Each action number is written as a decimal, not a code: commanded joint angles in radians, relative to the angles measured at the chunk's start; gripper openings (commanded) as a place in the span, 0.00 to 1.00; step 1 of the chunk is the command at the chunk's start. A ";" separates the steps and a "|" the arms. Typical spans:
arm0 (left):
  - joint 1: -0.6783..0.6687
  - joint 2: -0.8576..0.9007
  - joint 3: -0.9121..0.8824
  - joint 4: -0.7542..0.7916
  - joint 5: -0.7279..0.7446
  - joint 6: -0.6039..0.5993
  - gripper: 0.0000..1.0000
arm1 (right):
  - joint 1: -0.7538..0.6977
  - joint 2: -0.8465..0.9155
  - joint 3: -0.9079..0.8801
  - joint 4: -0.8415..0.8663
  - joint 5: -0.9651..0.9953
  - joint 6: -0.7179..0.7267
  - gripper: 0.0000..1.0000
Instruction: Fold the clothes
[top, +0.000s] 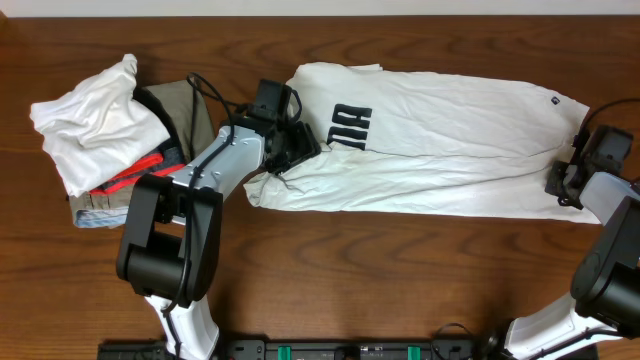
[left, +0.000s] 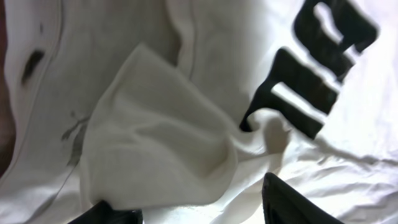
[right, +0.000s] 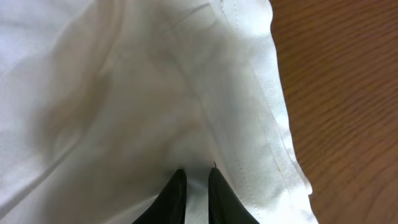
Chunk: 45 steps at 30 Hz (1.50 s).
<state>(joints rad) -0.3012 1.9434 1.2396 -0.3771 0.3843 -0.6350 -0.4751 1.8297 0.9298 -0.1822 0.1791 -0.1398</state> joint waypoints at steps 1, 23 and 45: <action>0.002 0.010 -0.002 0.026 -0.016 -0.003 0.44 | -0.003 0.022 -0.024 -0.027 -0.056 -0.011 0.13; 0.002 0.005 0.056 0.327 0.019 0.188 0.06 | -0.002 0.022 -0.024 -0.029 -0.056 -0.011 0.13; -0.009 0.026 0.057 0.496 0.001 0.329 0.35 | -0.002 0.022 -0.024 -0.031 -0.056 -0.010 0.13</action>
<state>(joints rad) -0.3054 1.9442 1.2709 0.1413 0.3935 -0.3473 -0.4751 1.8297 0.9302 -0.1841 0.1764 -0.1398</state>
